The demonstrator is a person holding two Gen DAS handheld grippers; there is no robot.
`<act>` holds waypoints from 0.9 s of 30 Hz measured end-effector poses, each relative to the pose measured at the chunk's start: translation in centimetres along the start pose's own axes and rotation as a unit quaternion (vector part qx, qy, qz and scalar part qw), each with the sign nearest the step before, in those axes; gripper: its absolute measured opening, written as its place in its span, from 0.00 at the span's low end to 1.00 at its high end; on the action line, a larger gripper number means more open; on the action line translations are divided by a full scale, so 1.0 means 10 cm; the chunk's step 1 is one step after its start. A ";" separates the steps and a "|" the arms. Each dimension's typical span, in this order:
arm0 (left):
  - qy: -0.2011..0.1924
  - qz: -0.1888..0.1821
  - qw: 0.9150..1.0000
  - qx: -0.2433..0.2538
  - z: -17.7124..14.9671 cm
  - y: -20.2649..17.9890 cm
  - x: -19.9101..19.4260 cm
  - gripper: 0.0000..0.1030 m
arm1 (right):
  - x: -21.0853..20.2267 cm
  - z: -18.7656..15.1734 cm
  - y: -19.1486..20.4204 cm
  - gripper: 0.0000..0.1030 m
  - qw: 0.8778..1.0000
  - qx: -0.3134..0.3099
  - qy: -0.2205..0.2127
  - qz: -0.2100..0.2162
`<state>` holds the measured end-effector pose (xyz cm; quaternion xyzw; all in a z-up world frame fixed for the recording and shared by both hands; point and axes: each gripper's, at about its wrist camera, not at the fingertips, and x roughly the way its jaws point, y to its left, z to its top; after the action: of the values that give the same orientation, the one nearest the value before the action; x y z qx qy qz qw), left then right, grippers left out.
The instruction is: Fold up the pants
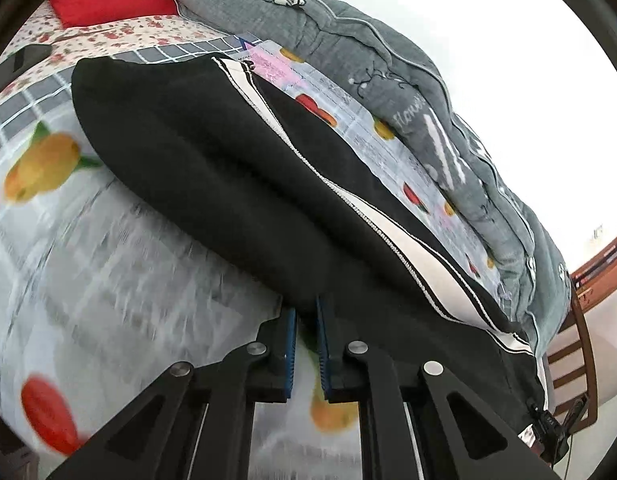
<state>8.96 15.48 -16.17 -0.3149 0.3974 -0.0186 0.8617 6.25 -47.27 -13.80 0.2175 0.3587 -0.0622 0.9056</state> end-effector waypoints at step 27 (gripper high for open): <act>-0.080 0.069 0.989 0.100 0.26 -0.15 -0.70 0.74 | -0.39 -0.24 0.74 0.47 0.987 -0.152 0.004 -0.044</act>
<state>6.30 17.62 -9.43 -0.1994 0.3438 0.0262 0.9173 3.87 -39.76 -10.15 0.0611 0.3769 -0.0461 0.9231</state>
